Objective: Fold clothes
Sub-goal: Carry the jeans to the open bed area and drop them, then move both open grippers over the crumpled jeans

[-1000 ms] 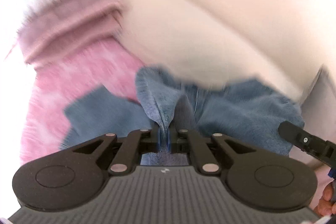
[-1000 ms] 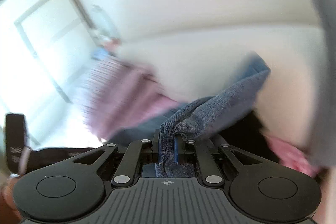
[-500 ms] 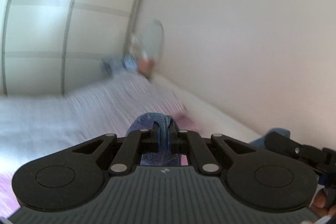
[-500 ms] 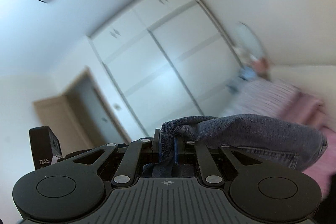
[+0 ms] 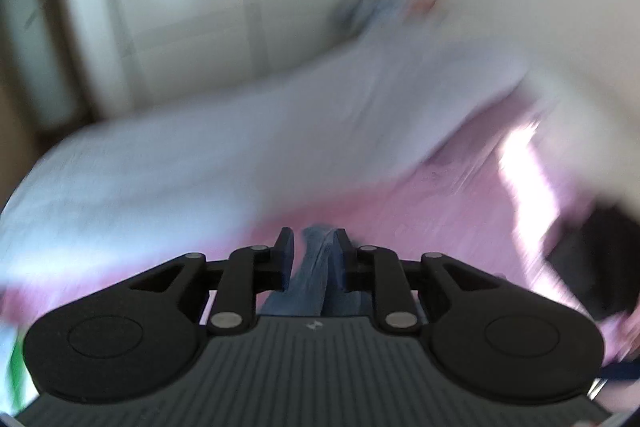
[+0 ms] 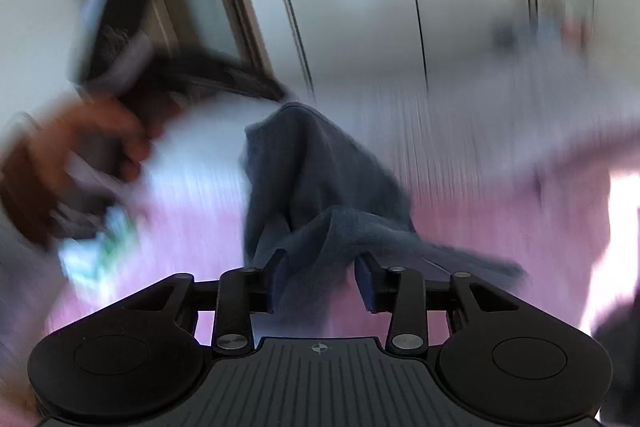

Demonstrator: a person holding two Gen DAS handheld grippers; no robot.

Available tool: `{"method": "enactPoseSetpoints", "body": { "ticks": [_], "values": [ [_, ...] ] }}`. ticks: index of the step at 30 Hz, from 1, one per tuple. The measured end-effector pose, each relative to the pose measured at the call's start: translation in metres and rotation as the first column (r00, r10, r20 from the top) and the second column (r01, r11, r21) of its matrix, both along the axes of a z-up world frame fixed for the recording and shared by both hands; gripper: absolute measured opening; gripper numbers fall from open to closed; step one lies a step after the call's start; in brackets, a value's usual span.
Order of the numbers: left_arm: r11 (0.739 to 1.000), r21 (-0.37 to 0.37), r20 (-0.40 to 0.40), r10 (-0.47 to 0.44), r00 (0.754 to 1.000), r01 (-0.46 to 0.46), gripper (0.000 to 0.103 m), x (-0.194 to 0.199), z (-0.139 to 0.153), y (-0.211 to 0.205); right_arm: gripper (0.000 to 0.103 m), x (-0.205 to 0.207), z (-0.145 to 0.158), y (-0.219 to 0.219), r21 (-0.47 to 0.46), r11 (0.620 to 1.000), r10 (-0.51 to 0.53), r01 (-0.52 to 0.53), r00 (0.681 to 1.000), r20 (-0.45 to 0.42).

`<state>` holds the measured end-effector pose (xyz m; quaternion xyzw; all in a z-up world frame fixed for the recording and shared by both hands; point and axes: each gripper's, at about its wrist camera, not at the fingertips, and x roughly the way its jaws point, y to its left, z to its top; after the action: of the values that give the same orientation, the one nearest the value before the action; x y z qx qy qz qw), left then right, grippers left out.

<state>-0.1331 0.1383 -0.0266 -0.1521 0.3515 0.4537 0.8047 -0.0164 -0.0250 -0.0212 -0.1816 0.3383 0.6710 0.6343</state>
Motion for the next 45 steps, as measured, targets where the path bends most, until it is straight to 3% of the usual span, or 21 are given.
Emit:
{"method": "enactPoseSetpoints", "body": {
  "ticks": [3, 7, 11, 15, 23, 31, 45],
  "values": [
    [0.99, -0.109, -0.042, 0.082, 0.996, -0.086, 0.017, -0.036, -0.052, -0.036, 0.039, -0.015, -0.039, -0.009, -0.105, 0.994, -0.007, 0.006, 1.0, -0.001],
    [0.96, -0.21, -0.048, 0.181, 0.982, -0.187, 0.017, -0.088, -0.086, -0.097, 0.039, -0.005, -0.075, -0.035, -0.168, 0.986, 0.007, -0.007, 1.0, 0.002],
    [0.929, -0.247, -0.056, 0.272, 0.961, -0.277, 0.017, -0.121, -0.1, -0.163, 0.039, -0.003, -0.094, -0.064, -0.199, 0.978, 0.058, -0.055, 0.998, 0.01],
    [0.911, -0.242, -0.086, 0.324, 0.942, -0.335, 0.018, -0.131, -0.105, -0.213, 0.04, -0.006, -0.102, -0.09, -0.234, 0.967, 0.109, -0.102, 0.994, 0.018],
    [0.91, -0.179, -0.089, 0.363, 0.928, -0.373, 0.026, -0.08, -0.103, -0.275, 0.046, 0.017, -0.103, -0.156, -0.26, 0.956, 0.152, -0.136, 0.987, 0.045],
    [0.901, -0.141, -0.065, 0.405, 0.912, -0.41, 0.027, -0.051, -0.093, -0.333, 0.049, 0.047, -0.106, -0.196, -0.261, 0.948, 0.201, -0.179, 0.978, 0.059],
    [0.88, -0.09, -0.071, 0.461, 0.885, -0.466, 0.03, -0.031, -0.081, -0.369, 0.051, 0.059, -0.109, -0.222, -0.245, 0.941, 0.25, -0.233, 0.968, 0.039]
  ]
}}
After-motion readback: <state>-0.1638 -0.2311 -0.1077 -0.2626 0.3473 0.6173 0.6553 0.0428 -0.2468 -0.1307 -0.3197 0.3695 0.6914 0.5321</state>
